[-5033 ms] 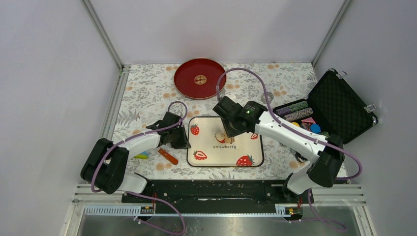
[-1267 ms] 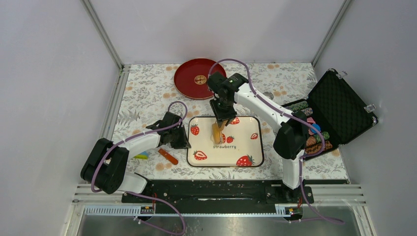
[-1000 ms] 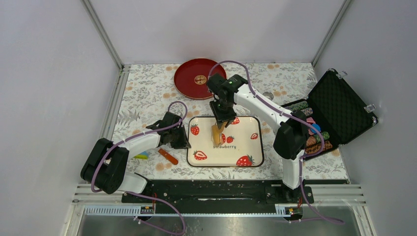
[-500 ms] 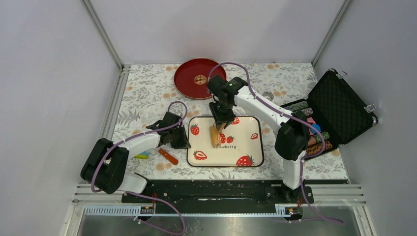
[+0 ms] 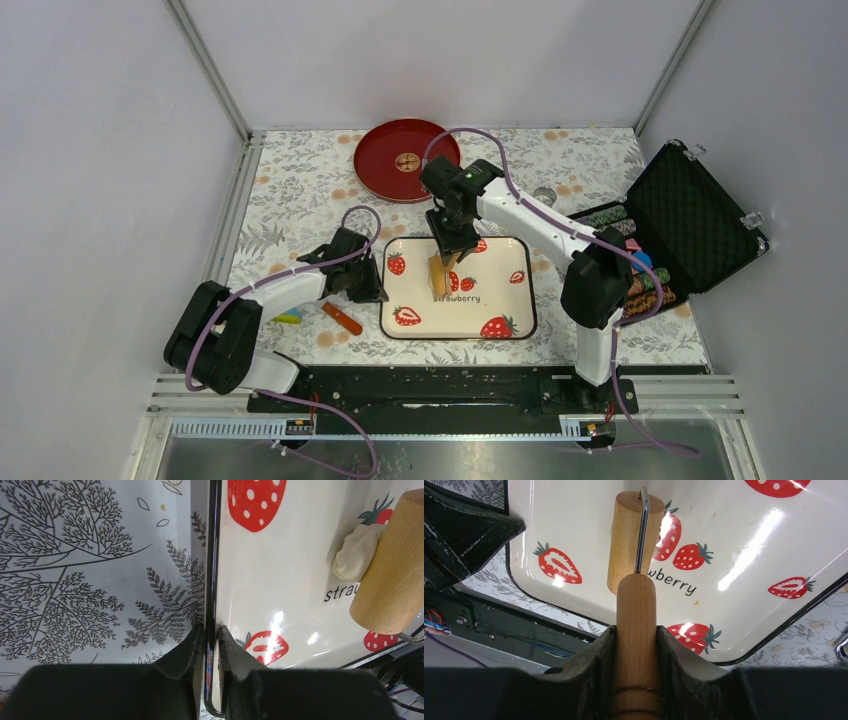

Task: Roll out the dumpling wrappers from the dough

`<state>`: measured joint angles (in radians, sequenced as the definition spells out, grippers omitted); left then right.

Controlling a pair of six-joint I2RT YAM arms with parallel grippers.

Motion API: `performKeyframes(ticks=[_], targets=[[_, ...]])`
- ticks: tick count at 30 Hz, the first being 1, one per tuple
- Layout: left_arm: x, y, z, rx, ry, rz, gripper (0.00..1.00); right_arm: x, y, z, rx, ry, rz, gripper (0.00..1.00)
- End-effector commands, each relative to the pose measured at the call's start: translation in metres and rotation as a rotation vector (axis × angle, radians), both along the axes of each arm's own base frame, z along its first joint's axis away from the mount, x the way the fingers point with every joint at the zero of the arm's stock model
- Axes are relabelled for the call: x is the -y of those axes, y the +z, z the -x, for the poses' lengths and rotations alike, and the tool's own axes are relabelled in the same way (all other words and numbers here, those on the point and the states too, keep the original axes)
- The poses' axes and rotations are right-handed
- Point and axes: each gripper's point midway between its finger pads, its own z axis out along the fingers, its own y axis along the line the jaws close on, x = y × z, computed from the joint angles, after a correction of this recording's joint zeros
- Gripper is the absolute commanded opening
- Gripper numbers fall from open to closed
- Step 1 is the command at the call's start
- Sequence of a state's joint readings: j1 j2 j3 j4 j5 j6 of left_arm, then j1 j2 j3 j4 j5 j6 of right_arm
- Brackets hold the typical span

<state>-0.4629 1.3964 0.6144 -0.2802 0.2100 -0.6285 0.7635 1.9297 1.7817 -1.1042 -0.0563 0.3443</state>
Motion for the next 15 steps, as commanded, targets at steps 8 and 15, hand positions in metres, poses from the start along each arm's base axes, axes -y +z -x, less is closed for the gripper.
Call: performKeyframes(ticks=[8, 15], targets=[[-0.014, -0.017, 0.003, -0.018, 0.005, -0.08, 0.0, 0.026, -0.03, 0.005, -0.024, 0.021, 0.164, 0.0], [-0.014, -0.017, 0.002, -0.018, 0.006, -0.08, 0.0, 0.026, -0.033, 0.007, -0.033, 0.021, 0.17, 0.0]])
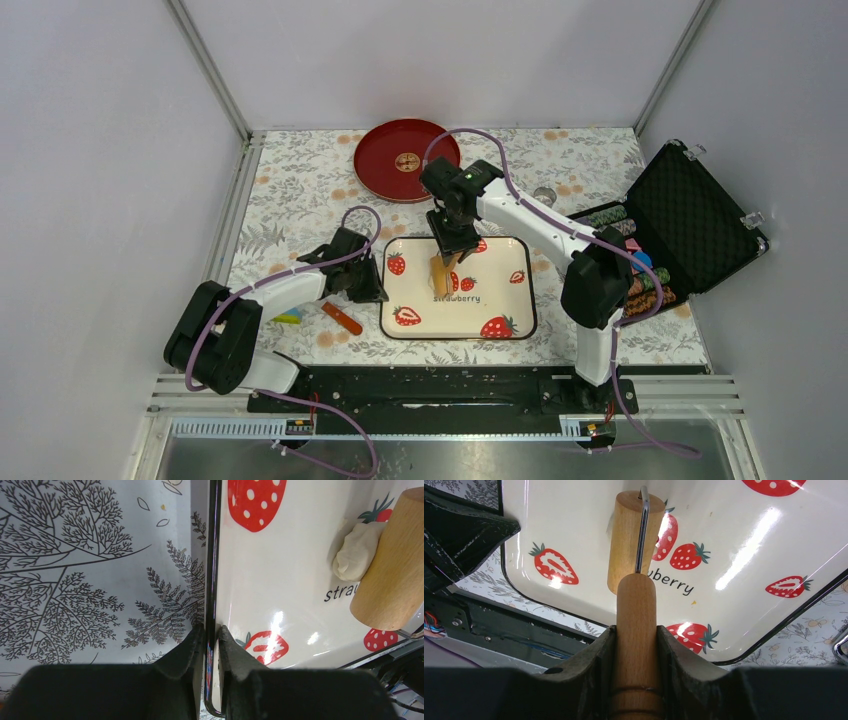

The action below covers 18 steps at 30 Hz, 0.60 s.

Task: Roll out the dumpling wrappers from the dough

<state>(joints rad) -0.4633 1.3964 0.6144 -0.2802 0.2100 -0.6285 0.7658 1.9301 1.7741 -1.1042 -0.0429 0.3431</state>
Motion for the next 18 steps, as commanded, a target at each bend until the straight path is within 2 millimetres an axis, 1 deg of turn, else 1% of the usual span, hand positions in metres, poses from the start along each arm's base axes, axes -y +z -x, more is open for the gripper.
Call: performKeyframes(ticks=[1, 11, 15, 18], targets=[[-0.015, -0.017, 0.003, -0.019, 0.006, -0.08, 0.0, 0.023, -0.03, 0.007, -0.036, 0.021, 0.154, 0.0], [-0.014, -0.017, 0.002, -0.018, 0.007, -0.079, 0.0, 0.008, -0.035, 0.015, -0.047, 0.047, 0.138, 0.0], [-0.014, -0.017, 0.003, -0.019, 0.006, -0.08, 0.0, 0.011, -0.042, 0.016, -0.051, 0.045, 0.164, 0.0], [-0.015, -0.017, 0.003, -0.018, 0.006, -0.08, 0.0, 0.018, -0.046, 0.014, -0.042, 0.032, 0.201, 0.0]])
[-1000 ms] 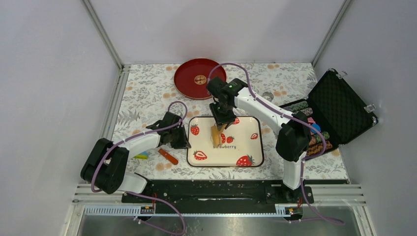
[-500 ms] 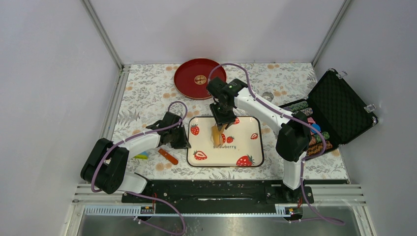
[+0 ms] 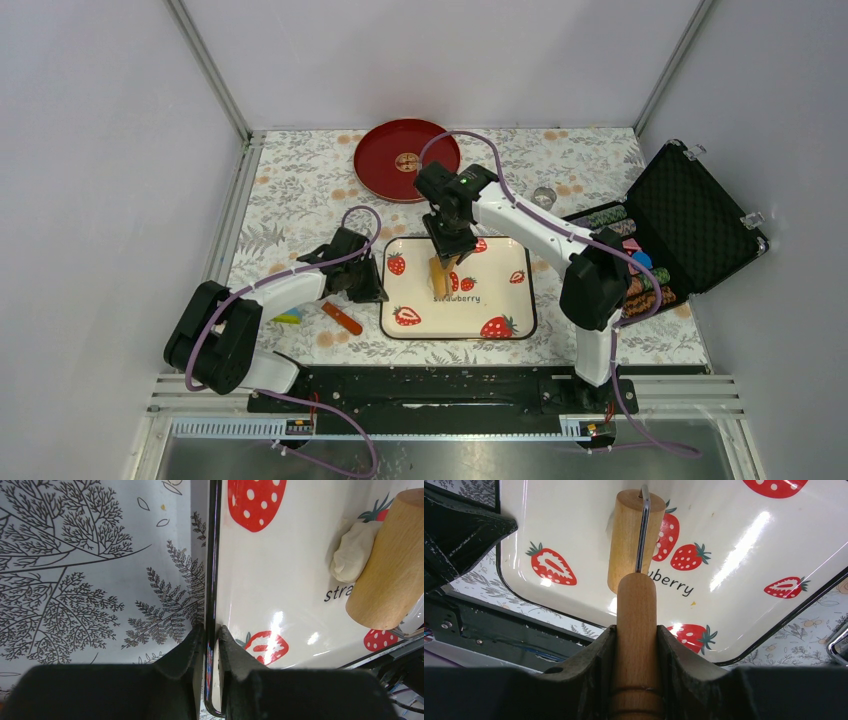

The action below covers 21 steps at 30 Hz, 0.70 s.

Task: Roll out the dumpling wrappers from the dough

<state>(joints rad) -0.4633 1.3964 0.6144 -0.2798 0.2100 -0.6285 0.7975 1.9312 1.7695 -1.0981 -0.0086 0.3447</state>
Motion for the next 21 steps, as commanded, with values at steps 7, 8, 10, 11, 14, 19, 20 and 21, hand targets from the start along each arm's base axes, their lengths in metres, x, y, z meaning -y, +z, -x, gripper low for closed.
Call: performKeyframes(ticks=[7, 8, 10, 11, 14, 19, 20, 21], targets=[[-0.009, -0.013, -0.008, 0.029, 0.009, -0.056, 0.0, 0.021, -0.051, 0.014, -0.081, 0.01, 0.169, 0.0], [-0.014, -0.017, 0.001, -0.013, 0.008, -0.077, 0.0, 0.021, -0.052, 0.015, -0.088, 0.012, 0.166, 0.0], [-0.014, -0.017, 0.003, -0.018, 0.007, -0.079, 0.0, 0.02, -0.054, 0.015, -0.091, 0.01, 0.164, 0.0], [-0.015, -0.017, 0.003, -0.019, 0.007, -0.08, 0.0, 0.019, -0.055, 0.015, -0.093, 0.011, 0.164, 0.0], [-0.015, -0.018, 0.003, -0.021, 0.008, -0.08, 0.0, 0.018, -0.058, 0.016, -0.101, 0.01, 0.163, 0.0], [-0.015, -0.017, 0.003, -0.019, 0.007, -0.08, 0.0, 0.02, -0.065, 0.017, -0.113, 0.011, 0.173, 0.0], [-0.015, -0.017, 0.003, -0.019, 0.008, -0.079, 0.0, 0.021, -0.067, 0.018, -0.115, 0.008, 0.18, 0.0], [-0.014, -0.017, 0.003, -0.019, 0.008, -0.08, 0.0, 0.022, -0.069, 0.019, -0.121, 0.006, 0.19, 0.0]])
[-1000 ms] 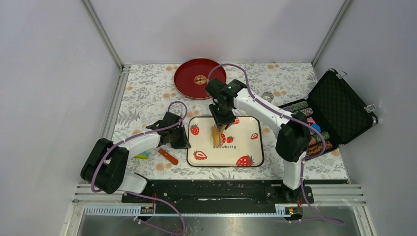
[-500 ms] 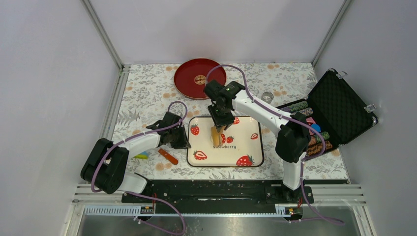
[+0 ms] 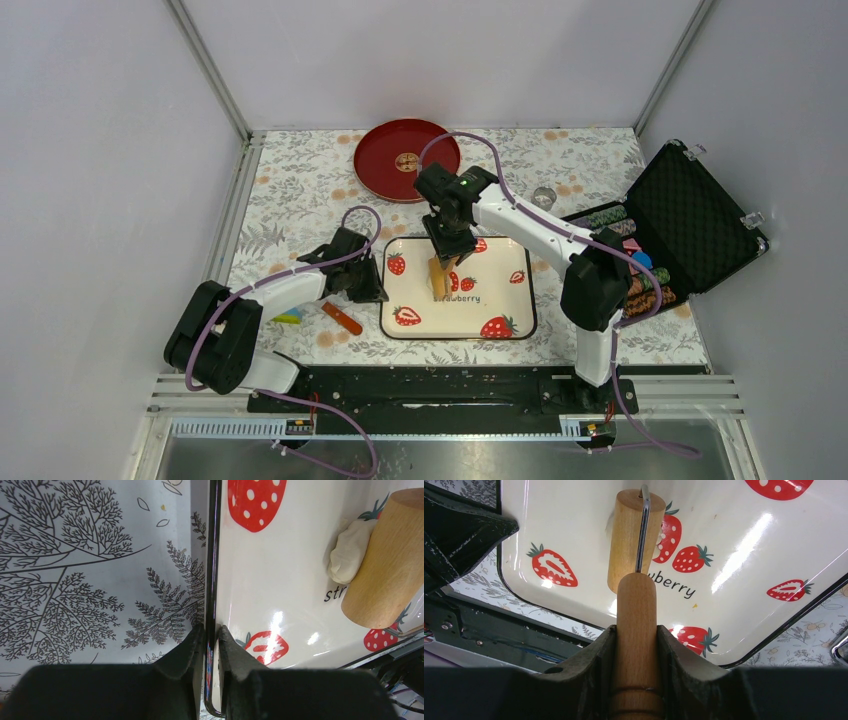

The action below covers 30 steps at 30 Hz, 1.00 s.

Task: Roll out the dumpling wrappers from the dough

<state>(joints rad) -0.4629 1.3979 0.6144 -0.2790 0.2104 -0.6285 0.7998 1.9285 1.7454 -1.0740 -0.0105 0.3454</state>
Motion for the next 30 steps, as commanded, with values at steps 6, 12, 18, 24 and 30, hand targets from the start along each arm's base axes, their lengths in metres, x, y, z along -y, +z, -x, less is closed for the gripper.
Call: performKeyframes(ticks=[6, 12, 18, 24, 30], targets=[[-0.015, -0.017, 0.003, -0.017, 0.008, -0.08, 0.0, 0.028, -0.074, 0.021, -0.14, 0.002, 0.218, 0.0], [-0.015, -0.017, 0.003, -0.018, 0.007, -0.079, 0.0, 0.034, -0.083, 0.021, -0.146, 0.009, 0.25, 0.0], [-0.015, -0.017, 0.003, -0.018, 0.007, -0.079, 0.0, 0.04, -0.089, 0.023, -0.161, 0.012, 0.269, 0.0], [-0.015, -0.017, 0.003, -0.018, 0.007, -0.079, 0.0, 0.042, -0.095, 0.023, -0.177, -0.002, 0.257, 0.0], [-0.015, -0.017, 0.003, -0.019, 0.008, -0.08, 0.0, 0.048, -0.1, 0.024, -0.196, -0.016, 0.255, 0.0]])
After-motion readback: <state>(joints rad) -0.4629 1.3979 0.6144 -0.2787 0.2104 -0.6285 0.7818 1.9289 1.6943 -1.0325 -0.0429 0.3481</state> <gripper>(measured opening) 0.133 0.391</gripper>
